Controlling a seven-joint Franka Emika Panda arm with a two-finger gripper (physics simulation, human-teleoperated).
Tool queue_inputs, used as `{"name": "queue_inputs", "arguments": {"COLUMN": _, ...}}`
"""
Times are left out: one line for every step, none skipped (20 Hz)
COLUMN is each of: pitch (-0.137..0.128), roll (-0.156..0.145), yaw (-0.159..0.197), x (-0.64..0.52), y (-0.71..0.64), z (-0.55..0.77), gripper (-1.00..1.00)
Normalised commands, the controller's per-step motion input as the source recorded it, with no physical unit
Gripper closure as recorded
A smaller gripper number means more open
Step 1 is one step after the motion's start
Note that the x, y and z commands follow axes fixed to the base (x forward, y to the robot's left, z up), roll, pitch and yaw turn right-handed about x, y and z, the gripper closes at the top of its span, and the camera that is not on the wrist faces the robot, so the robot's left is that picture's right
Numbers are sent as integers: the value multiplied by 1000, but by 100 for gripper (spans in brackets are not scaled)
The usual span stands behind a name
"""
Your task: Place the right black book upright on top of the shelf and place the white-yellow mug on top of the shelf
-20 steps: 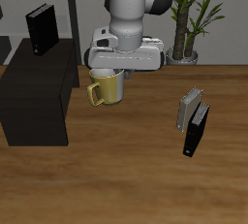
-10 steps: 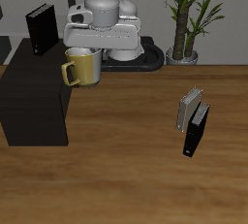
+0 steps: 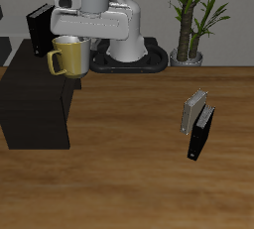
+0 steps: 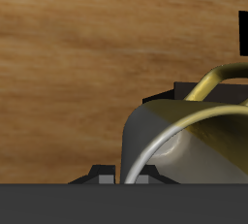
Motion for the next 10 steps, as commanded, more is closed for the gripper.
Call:
{"name": "queue_inputs", "arguments": {"pitch": 25, "roll": -44, "yaw": -3, "x": 55, "y": -481, "z": 78, "gripper": 100}}
{"name": "queue_inputs", "arguments": {"pitch": -10, "roll": -52, "yaw": 25, "x": 41, "y": -414, "z": 91, "gripper": 100}}
{"name": "queue_inputs", "arguments": {"pitch": -3, "roll": 11, "yaw": -6, "x": 55, "y": -132, "z": 31, "gripper": 100}}
{"name": "queue_inputs", "arguments": {"pitch": 36, "roll": -67, "yaw": -11, "x": 145, "y": -538, "z": 15, "gripper": 100}}
{"name": "queue_inputs", "arguments": {"pitch": 90, "roll": 12, "yaw": -134, "x": 133, "y": -445, "z": -71, "gripper": 100}}
{"name": "queue_inputs", "arguments": {"pitch": 24, "roll": 67, "yaw": 18, "x": 90, "y": -348, "z": -9, "gripper": 100}}
{"name": "queue_inputs", "arguments": {"pitch": 0, "roll": 0, "yaw": 0, "x": 14, "y": 35, "z": 4, "gripper": 100}}
{"name": "queue_inputs", "arguments": {"pitch": 114, "roll": 312, "yaw": -79, "x": 74, "y": -647, "z": 18, "gripper": 100}}
{"name": "queue_inputs", "arguments": {"pitch": -20, "roll": 13, "yaw": -185, "x": -96, "y": -433, "z": 202, "gripper": 100}}
{"name": "queue_inputs", "arguments": {"pitch": -2, "roll": 46, "yaw": -100, "x": -28, "y": -371, "z": 174, "gripper": 100}}
